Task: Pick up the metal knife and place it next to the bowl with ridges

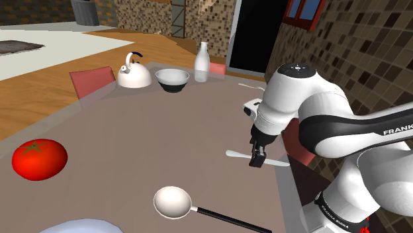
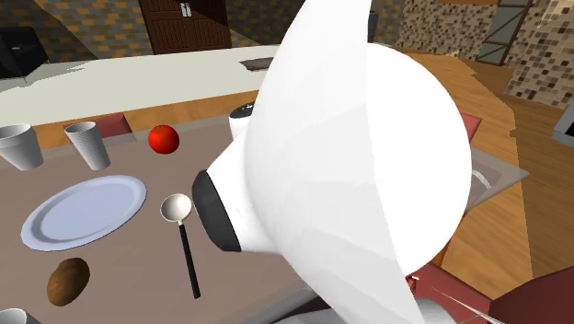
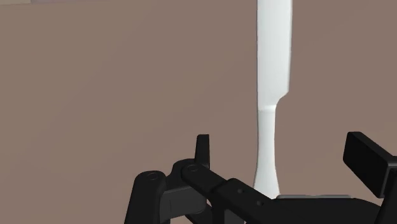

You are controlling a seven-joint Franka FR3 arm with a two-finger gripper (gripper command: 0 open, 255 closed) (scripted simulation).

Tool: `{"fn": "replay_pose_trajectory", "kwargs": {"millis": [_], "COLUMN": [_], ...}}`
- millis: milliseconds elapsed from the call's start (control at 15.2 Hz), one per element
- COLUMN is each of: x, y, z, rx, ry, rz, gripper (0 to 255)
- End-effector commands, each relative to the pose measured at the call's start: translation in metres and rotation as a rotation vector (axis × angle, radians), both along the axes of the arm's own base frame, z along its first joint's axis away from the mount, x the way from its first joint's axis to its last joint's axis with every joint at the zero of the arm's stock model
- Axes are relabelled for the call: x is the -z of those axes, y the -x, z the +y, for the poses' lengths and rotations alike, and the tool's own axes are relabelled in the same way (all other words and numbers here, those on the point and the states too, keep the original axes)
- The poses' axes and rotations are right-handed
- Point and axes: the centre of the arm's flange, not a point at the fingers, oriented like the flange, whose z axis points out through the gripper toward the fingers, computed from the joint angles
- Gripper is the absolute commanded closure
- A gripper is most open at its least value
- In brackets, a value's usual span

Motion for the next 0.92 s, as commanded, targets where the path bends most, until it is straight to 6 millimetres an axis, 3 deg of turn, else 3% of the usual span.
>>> {"fn": "replay_pose_trajectory", "kwargs": {"millis": [0,528,594,858], "x": [0.0133,0.0133,0.0133,0.0138], "y": [-0.0024,-0.0024,-0.0024,-0.0029], "z": [-0.0017,-0.0017,-0.0017,-0.0013], "rx": [-0.001,-0.001,-0.001,-0.001], "ry": [-0.001,-0.001,-0.001,0.0], "rz": [-0.001,-0.001,-0.001,-0.001], "gripper": [0,0,255,255]}}
